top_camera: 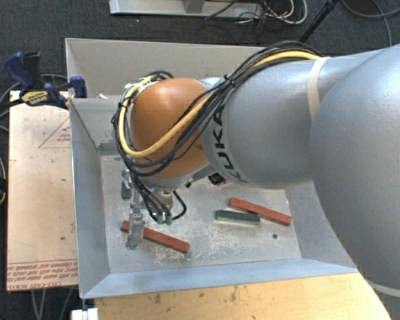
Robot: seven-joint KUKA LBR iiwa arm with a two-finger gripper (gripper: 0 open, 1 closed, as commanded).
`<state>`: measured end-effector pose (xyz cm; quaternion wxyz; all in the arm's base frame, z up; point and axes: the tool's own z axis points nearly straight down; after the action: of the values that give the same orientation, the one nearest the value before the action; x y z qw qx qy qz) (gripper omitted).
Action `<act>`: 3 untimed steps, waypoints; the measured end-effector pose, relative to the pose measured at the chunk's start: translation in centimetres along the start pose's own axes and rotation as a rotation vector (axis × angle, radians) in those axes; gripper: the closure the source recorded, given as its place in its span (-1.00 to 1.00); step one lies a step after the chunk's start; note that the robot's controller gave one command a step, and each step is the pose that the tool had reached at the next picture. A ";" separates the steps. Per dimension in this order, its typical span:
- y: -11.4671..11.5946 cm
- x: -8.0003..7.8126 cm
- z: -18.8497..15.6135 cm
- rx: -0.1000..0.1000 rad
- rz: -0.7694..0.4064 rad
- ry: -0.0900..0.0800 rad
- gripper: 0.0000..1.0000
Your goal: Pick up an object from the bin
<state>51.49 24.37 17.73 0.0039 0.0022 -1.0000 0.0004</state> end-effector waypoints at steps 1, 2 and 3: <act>-10.9 -4.0 10.5 0.002 -0.160 -0.004 -1.00; -8.5 1.5 10.7 -0.002 -0.232 -0.007 -1.00; -8.7 1.1 10.5 -0.002 -0.225 -0.014 1.00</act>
Offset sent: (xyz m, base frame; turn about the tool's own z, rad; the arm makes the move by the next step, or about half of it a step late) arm 0.0393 -0.1045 -0.1027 -0.1677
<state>50.38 15.69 7.24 -0.0032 0.1143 -0.9934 -0.0009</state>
